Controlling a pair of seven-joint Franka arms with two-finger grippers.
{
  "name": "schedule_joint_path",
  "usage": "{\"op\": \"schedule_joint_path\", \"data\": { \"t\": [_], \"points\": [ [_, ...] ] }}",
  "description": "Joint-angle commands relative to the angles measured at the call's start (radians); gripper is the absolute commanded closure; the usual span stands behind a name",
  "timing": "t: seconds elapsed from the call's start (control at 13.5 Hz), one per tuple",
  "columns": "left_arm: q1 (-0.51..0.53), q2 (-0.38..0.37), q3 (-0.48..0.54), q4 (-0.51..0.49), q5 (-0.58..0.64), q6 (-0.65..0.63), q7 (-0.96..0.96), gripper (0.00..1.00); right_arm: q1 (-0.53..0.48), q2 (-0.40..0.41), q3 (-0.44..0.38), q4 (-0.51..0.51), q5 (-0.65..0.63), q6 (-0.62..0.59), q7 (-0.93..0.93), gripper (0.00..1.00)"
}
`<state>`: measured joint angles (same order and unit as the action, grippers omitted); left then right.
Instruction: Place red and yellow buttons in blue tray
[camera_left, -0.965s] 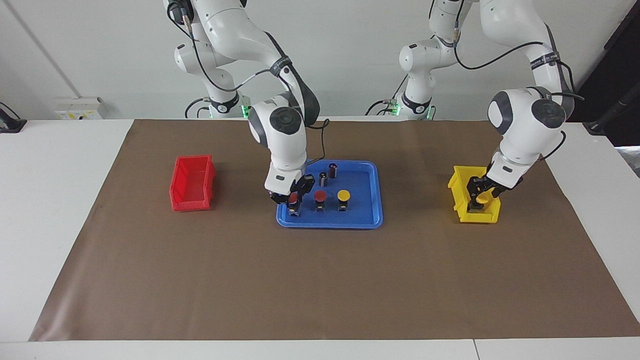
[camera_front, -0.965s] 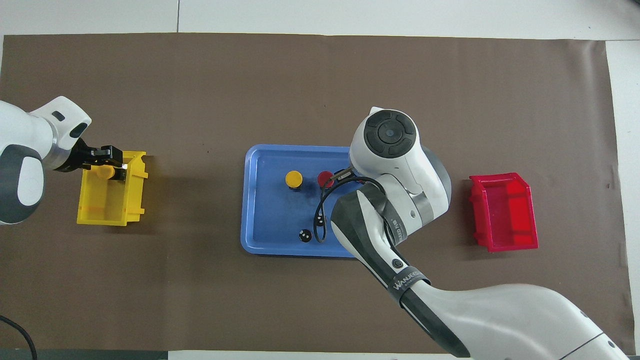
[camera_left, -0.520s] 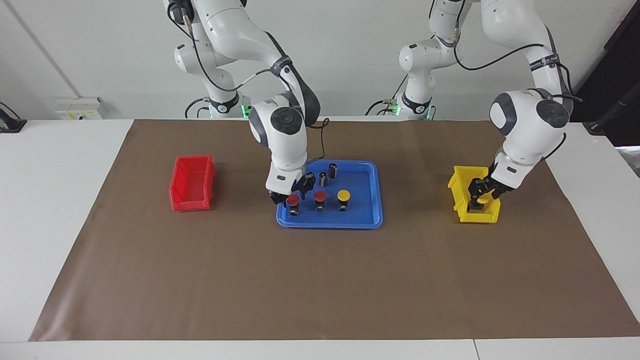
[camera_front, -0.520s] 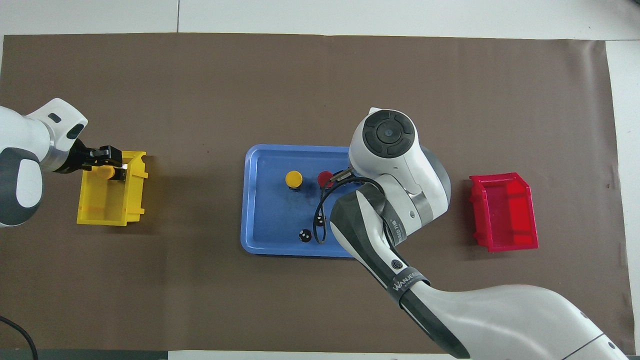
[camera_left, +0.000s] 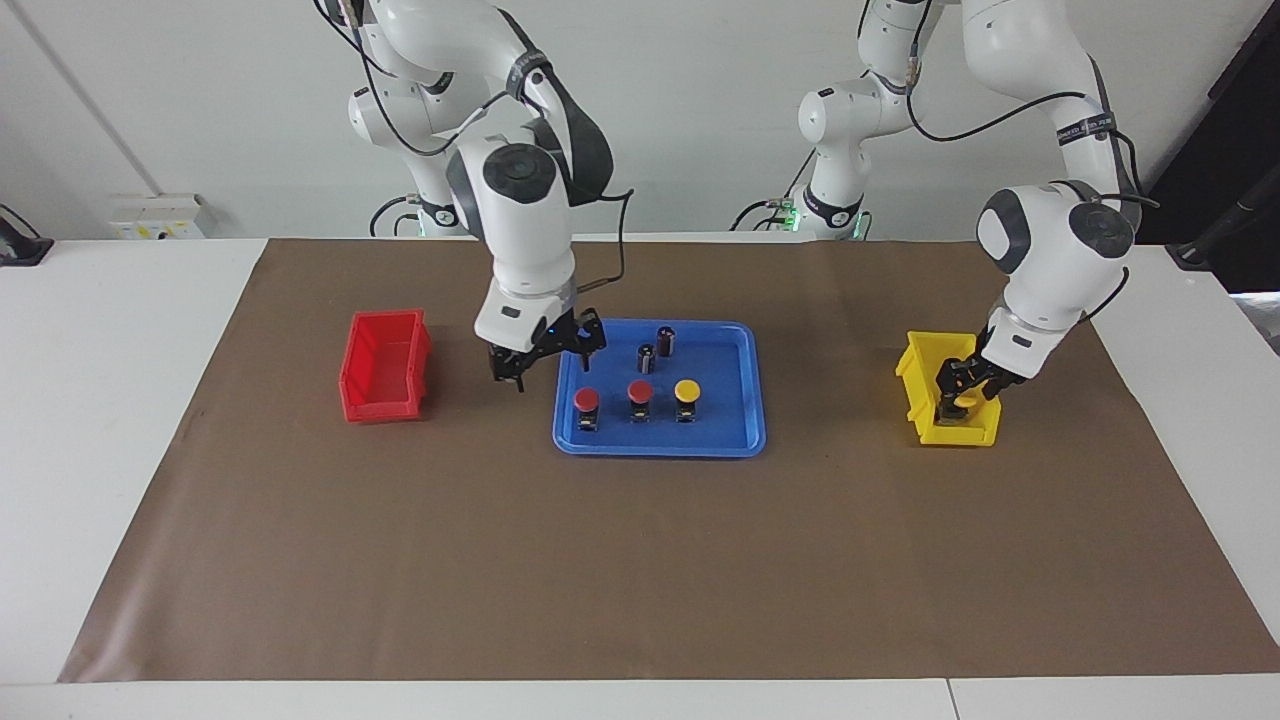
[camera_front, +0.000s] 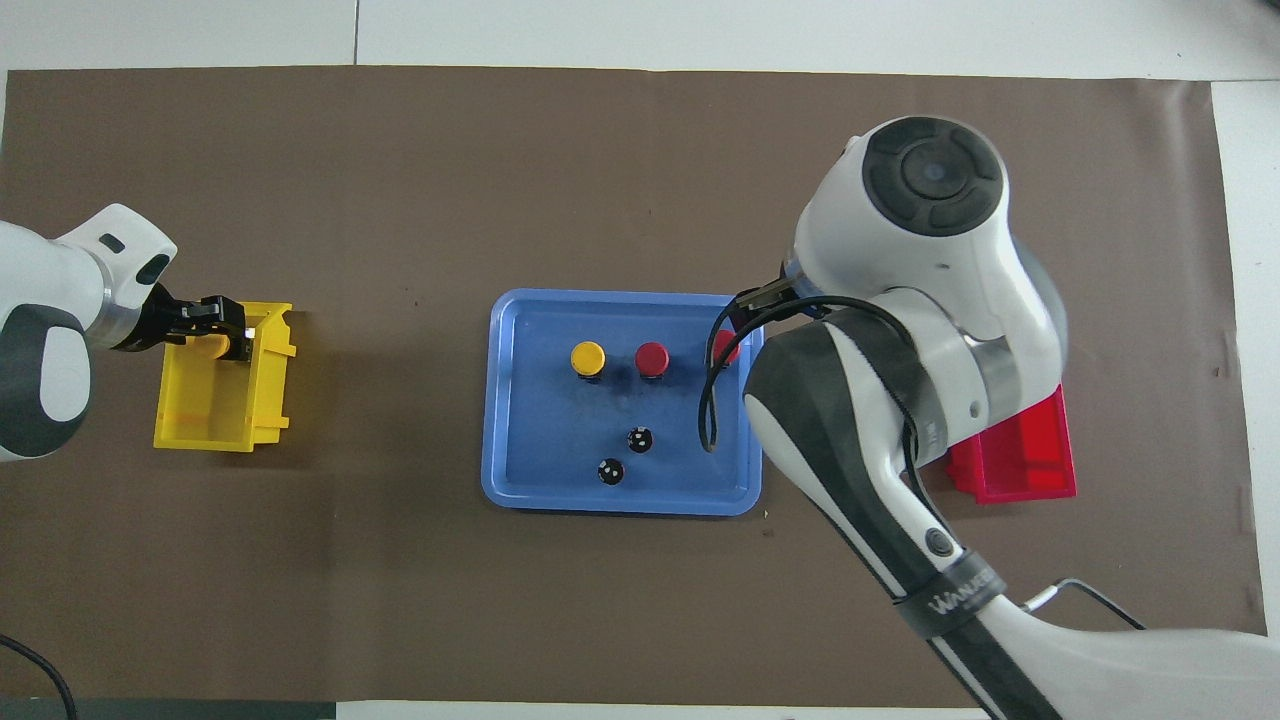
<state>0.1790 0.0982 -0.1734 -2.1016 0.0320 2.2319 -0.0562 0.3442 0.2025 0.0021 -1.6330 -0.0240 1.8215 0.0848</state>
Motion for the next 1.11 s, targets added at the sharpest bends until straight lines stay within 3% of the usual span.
{"op": "schedule_joint_path", "data": {
  "t": [0.0, 0.22, 0.52, 0.74, 0.96, 1.04],
  "points": [
    [0.01, -0.014, 0.003, -0.029, -0.023, 0.032, 0.022, 0.3, -0.092, -0.03, 0.01, 0.087, -0.004, -0.131, 0.01, 0.0],
    [0.01, 0.009, 0.005, -0.035, -0.023, 0.058, 0.021, 0.31, -0.217, -0.101, 0.01, 0.122, -0.011, -0.241, 0.007, 0.0],
    [0.01, 0.009, 0.009, -0.031, -0.023, 0.051, 0.022, 0.64, -0.353, -0.12, 0.01, 0.246, -0.014, -0.439, -0.01, 0.0],
    [0.008, 0.009, 0.028, -0.008, -0.023, 0.019, 0.038, 0.91, -0.404, -0.161, 0.01, 0.15, 0.003, -0.377, -0.025, 0.0],
    [-0.001, -0.005, 0.029, 0.116, -0.026, -0.195, 0.029, 0.95, -0.403, -0.247, -0.029, -0.005, 0.003, -0.302, -0.072, 0.0],
    [-0.007, -0.008, 0.026, 0.183, -0.049, -0.296, 0.012, 0.95, -0.402, -0.246, -0.034, -0.005, 0.004, -0.303, -0.082, 0.0]
  ]
}}
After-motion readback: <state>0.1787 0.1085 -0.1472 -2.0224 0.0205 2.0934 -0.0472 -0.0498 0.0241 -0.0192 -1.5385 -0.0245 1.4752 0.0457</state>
